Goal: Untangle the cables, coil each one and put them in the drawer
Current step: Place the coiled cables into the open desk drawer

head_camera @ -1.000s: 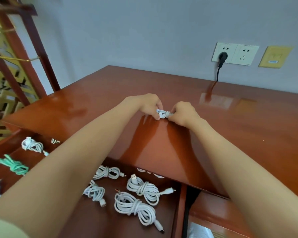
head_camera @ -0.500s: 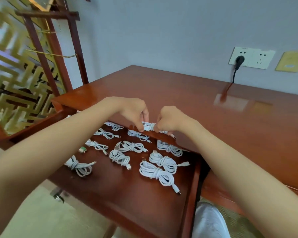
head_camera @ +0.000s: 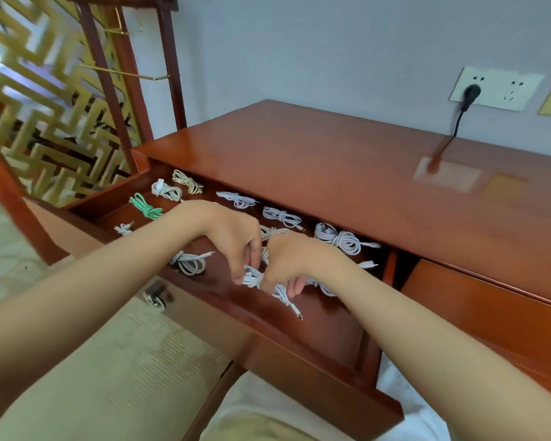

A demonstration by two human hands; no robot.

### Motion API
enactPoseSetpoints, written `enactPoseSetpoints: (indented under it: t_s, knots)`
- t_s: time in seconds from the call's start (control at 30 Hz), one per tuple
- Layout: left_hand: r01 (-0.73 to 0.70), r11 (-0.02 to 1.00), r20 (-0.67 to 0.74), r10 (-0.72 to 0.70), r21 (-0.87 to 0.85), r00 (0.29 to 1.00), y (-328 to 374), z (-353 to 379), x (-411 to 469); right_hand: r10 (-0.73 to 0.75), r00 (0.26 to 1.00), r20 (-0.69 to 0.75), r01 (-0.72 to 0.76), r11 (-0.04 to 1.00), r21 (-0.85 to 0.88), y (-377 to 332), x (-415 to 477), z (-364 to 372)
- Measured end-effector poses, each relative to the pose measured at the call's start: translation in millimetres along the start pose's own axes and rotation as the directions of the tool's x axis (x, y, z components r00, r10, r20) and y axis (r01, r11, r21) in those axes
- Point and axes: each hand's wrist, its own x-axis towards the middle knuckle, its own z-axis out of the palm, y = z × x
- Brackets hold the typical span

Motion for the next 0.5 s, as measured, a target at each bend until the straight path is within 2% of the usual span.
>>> enactPoseSetpoints:
  t_s: [0.27,0.4,0.43,0.5]
  knots:
    - [0.028,0.999,0.058,-0.027,-0.018,0.998,-4,19,8,0.011,0.999,-0.039,-0.017,0.991,-0.136,0,6,21]
    - [0.004,0.999,-0.004,-0.005,-0.036,1.0,-6,23,10,-0.142,0.976,-0.163,0.092,0.955,-0.281,-9,-7,14]
    - [-0.01,0.999,-0.018,0.009,-0.044,1.0,-6,23,10,-0.168,0.972,-0.167,0.128,0.966,-0.223,-12,-11,11]
    - [-0.037,0.998,-0.038,0.035,-0.054,0.999,-6,19,6,-0.193,0.978,-0.083,0.194,0.981,0.01,-19,-19,6]
